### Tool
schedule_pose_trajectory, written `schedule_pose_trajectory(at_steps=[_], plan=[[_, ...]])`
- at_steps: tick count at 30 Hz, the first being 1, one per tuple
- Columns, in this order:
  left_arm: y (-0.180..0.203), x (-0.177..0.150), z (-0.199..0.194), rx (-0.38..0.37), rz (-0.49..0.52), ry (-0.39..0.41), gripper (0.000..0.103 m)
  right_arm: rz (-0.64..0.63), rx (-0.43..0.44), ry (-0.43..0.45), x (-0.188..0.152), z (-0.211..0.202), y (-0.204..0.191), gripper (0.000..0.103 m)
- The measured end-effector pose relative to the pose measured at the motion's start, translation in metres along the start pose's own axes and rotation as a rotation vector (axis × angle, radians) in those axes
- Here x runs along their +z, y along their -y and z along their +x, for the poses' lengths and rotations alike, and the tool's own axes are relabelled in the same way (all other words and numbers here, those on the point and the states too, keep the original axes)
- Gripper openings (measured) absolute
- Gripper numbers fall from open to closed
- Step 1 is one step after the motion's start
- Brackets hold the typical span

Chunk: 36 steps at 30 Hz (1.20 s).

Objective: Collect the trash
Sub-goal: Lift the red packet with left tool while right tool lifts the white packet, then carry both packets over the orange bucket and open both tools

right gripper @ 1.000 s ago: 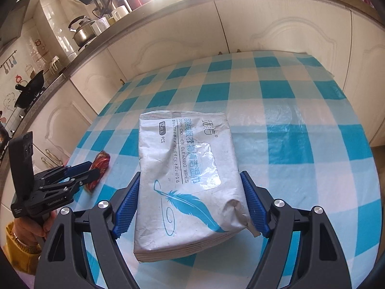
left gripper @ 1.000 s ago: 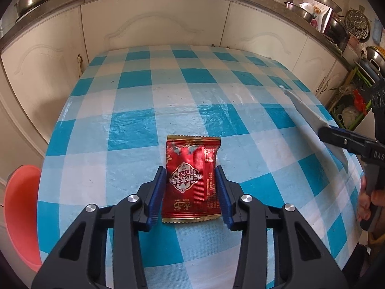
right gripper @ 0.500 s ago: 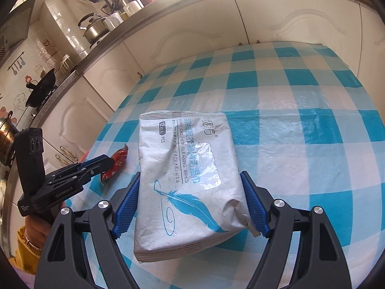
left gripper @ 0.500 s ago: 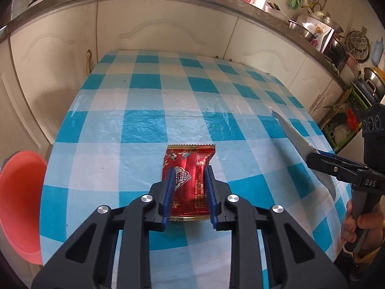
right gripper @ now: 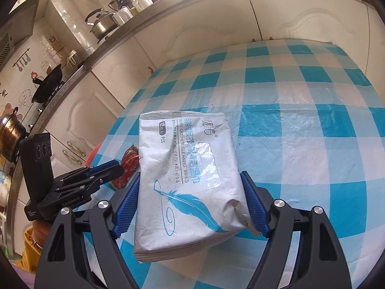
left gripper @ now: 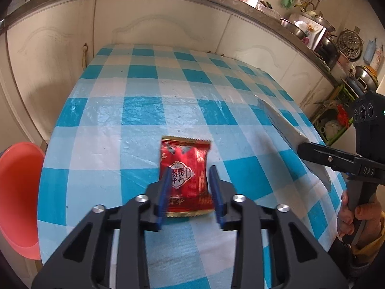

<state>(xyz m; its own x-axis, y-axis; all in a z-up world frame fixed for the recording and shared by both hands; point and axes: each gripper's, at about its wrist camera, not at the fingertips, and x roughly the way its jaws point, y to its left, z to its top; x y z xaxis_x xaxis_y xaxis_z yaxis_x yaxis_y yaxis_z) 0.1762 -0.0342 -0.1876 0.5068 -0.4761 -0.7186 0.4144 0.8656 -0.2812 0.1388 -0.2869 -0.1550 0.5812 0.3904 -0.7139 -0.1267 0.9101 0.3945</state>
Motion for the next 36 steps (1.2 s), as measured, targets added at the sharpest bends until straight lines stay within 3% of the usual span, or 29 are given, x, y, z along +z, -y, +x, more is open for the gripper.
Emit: schedule_pose_trajectory(at_steps=[1, 2, 6, 10, 14, 19, 36], plan=[[0.001, -0.002, 0.000, 0.008, 0.007, -0.004, 0.065, -0.002, 0.002, -0.002, -0.001, 0.000, -0.001, 0.078], [0.002, -0.003, 0.001, 0.017, 0.020, -0.010, 0.074, -0.002, 0.004, -0.003, -0.001, 0.000, -0.002, 0.078], [0.012, 0.001, 0.010, 0.056, 0.081, -0.024, 0.074, -0.008, 0.008, -0.004, -0.003, 0.001, -0.004, 0.078], [0.015, 0.016, 0.026, 0.067, 0.079, -0.035, 0.072, -0.007, 0.017, -0.004, -0.004, 0.001, -0.004, 0.079], [0.020, 0.025, 0.036, 0.113, 0.087, -0.028, 0.057, 0.004, 0.028, 0.001, -0.005, -0.001, 0.001, 0.079], [0.019, 0.022, 0.033, 0.124, 0.077, -0.019, 0.049, 0.033, 0.034, 0.007, -0.009, -0.003, 0.012, 0.079], [0.006, 0.013, 0.015, 0.099, -0.026, 0.032, 0.046, 0.022, 0.052, 0.001, -0.008, 0.001, 0.006, 0.079]])
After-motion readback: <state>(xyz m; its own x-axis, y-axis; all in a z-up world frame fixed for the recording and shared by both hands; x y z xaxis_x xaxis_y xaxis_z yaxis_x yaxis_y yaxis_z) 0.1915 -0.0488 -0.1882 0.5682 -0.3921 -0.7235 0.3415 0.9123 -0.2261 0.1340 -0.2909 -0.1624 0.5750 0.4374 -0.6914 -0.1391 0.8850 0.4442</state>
